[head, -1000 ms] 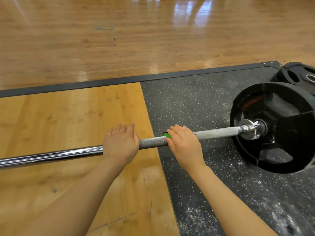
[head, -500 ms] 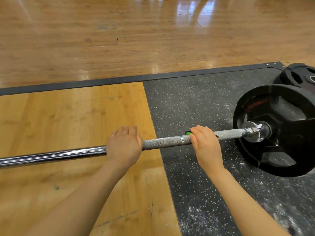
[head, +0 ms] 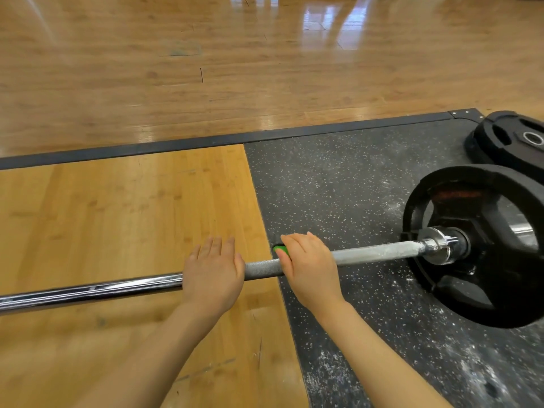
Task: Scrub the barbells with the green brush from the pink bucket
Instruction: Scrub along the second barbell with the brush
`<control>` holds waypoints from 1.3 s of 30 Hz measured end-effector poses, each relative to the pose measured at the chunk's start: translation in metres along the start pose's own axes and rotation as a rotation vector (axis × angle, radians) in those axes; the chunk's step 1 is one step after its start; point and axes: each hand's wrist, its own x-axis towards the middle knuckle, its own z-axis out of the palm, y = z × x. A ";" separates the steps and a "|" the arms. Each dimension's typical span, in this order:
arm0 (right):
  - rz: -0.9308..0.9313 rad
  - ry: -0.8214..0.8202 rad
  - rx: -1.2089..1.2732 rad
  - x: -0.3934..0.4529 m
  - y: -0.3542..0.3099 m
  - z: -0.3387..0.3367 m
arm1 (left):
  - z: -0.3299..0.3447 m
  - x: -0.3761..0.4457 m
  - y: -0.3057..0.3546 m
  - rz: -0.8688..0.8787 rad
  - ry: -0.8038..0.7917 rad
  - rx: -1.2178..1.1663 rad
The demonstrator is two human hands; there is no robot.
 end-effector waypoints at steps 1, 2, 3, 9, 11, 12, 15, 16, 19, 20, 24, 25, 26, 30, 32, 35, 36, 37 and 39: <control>-0.001 -0.009 0.006 -0.003 0.000 -0.002 | -0.001 -0.003 0.001 -0.002 -0.011 -0.011; -0.014 -0.012 0.013 -0.007 0.000 -0.004 | -0.002 -0.005 0.001 0.000 -0.022 -0.020; -0.032 -0.010 0.019 -0.010 0.000 -0.006 | -0.005 -0.006 0.002 0.008 -0.026 -0.027; -0.084 0.012 0.026 -0.024 -0.001 -0.013 | -0.010 0.000 0.026 0.093 0.024 -0.075; -0.096 0.021 0.028 -0.028 0.001 -0.015 | -0.005 -0.001 0.030 0.109 -0.002 -0.082; -0.106 0.026 0.029 -0.031 0.004 -0.017 | -0.002 -0.002 0.029 0.107 -0.013 -0.085; -0.152 0.026 0.026 -0.039 0.014 -0.022 | 0.001 -0.004 0.027 0.091 -0.022 -0.089; -0.158 0.025 0.016 -0.043 0.020 -0.025 | 0.001 -0.004 0.027 0.091 -0.030 -0.092; -0.136 0.024 -0.052 -0.051 0.046 -0.037 | 0.000 -0.006 0.027 0.088 -0.058 -0.115; -0.117 0.017 -0.068 -0.054 0.057 -0.042 | 0.001 -0.006 0.027 0.087 -0.060 -0.117; -0.033 0.004 -0.083 -0.056 0.077 -0.051 | 0.001 -0.006 0.027 0.087 -0.053 -0.109; -0.013 0.017 -0.084 -0.055 0.073 -0.051 | 0.001 -0.006 0.027 0.088 -0.054 -0.106; 0.000 0.029 -0.082 -0.052 0.067 -0.051 | 0.001 -0.005 0.027 0.090 -0.055 -0.103; -0.053 0.000 -0.026 -0.040 0.032 -0.036 | 0.001 -0.002 0.027 0.086 -0.048 -0.093; -0.090 -0.028 0.009 -0.037 0.015 -0.024 | 0.001 -0.001 0.027 0.078 -0.047 -0.088; -0.092 -0.047 0.016 -0.032 0.007 -0.016 | 0.000 -0.002 0.027 0.077 -0.038 -0.087; -0.095 -0.047 0.007 -0.032 0.010 -0.017 | 0.000 -0.001 0.027 0.079 -0.038 -0.088; -0.099 -0.048 0.000 -0.033 0.014 -0.019 | 0.000 0.000 0.026 0.078 -0.041 -0.092; -0.089 -0.048 -0.004 -0.036 0.027 -0.025 | -0.001 0.000 0.025 0.074 -0.045 -0.106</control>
